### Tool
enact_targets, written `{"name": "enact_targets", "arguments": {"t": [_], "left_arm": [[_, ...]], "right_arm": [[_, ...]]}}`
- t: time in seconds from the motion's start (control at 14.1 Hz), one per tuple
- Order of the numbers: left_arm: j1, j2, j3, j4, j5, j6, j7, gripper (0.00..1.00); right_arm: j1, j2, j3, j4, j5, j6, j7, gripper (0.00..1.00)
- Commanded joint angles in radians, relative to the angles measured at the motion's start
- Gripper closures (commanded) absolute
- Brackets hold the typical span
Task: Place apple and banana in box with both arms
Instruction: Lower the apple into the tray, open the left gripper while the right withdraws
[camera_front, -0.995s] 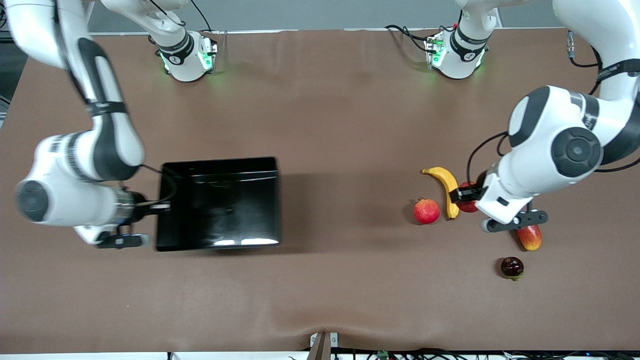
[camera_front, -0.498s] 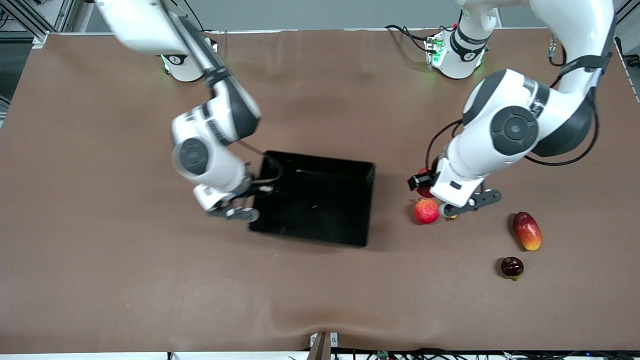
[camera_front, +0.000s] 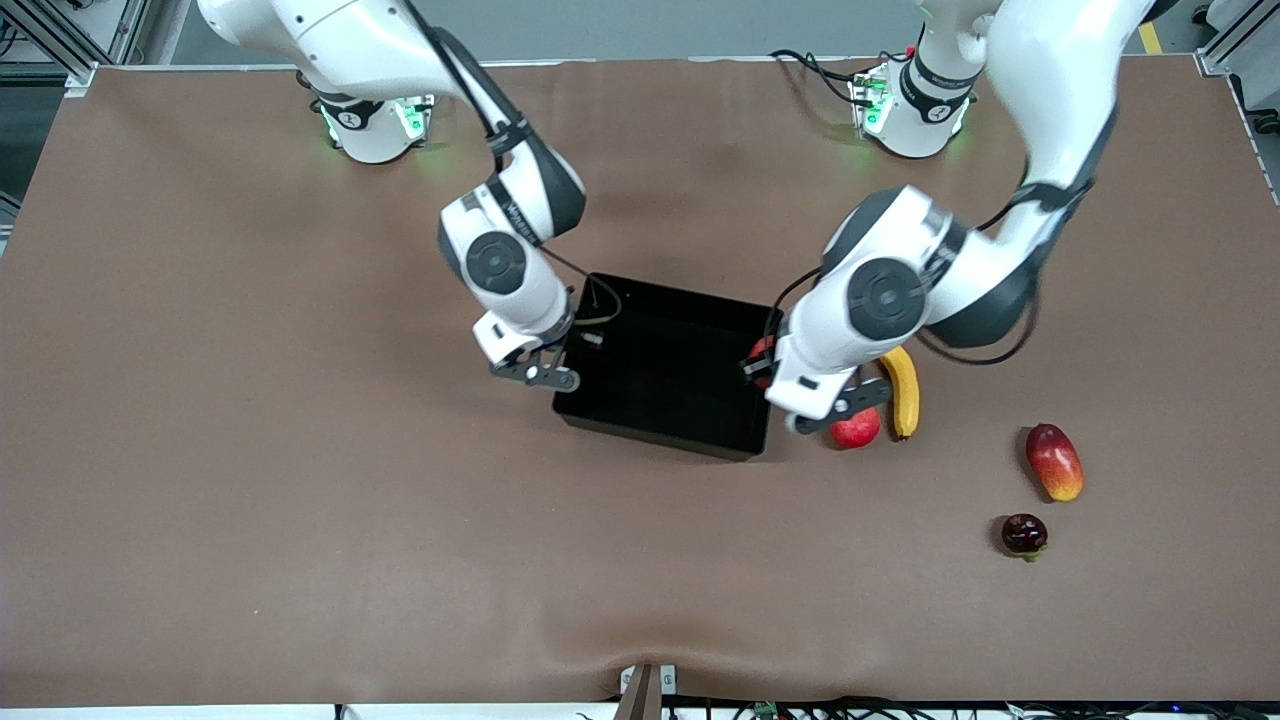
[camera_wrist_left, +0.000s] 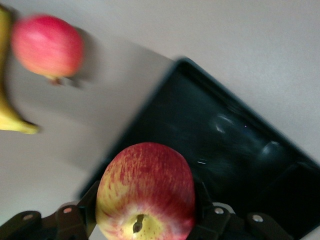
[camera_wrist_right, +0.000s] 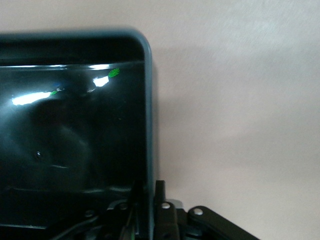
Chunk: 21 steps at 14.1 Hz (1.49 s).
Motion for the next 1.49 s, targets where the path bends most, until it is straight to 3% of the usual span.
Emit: {"name": "enact_targets", "arguments": {"t": [0.0, 0.21, 0.57, 0.64, 0.71, 0.78, 1.0, 1.21, 1.42], "left_arm": [[-0.048, 0.060, 0.005, -0.024, 0.011, 0.105, -0.095, 1.00], [-0.074, 0.128, 0.005, -0.039, 0.121, 0.115, -0.132, 1.00], [-0.083, 0.183, 0.007, -0.089, 0.123, 0.113, -0.143, 0.99], [-0.083, 0.183, 0.009, -0.093, 0.123, 0.113, -0.142, 0.84], [-0.083, 0.183, 0.018, -0.093, 0.123, 0.112, -0.142, 0.15], [-0.083, 0.175, 0.021, -0.085, 0.123, 0.109, -0.136, 0.00], [-0.060, 0.107, 0.021, -0.057, 0.123, 0.069, -0.139, 0.00], [-0.023, -0.019, 0.021, 0.039, 0.124, -0.096, -0.126, 0.00], [0.110, -0.101, 0.012, 0.050, 0.107, -0.145, -0.041, 0.00]], "right_arm": [[-0.006, -0.064, -0.015, -0.018, 0.020, -0.051, 0.012, 0.00], [-0.053, -0.135, -0.036, -0.007, 0.010, -0.151, -0.023, 0.00], [-0.214, -0.185, -0.038, -0.010, 0.006, -0.263, -0.179, 0.00], [-0.254, -0.187, -0.039, -0.010, 0.001, -0.294, -0.216, 0.00], [-0.300, -0.187, -0.041, -0.010, -0.028, -0.318, -0.255, 0.00], [-0.344, -0.190, -0.041, -0.010, -0.083, -0.343, -0.294, 0.00], [-0.508, -0.204, -0.042, -0.011, -0.140, -0.381, -0.493, 0.00], [-0.690, -0.234, -0.041, -0.018, -0.140, -0.442, -0.745, 0.00], [-0.710, -0.343, -0.041, -0.018, -0.138, -0.566, -0.760, 0.00]]}}
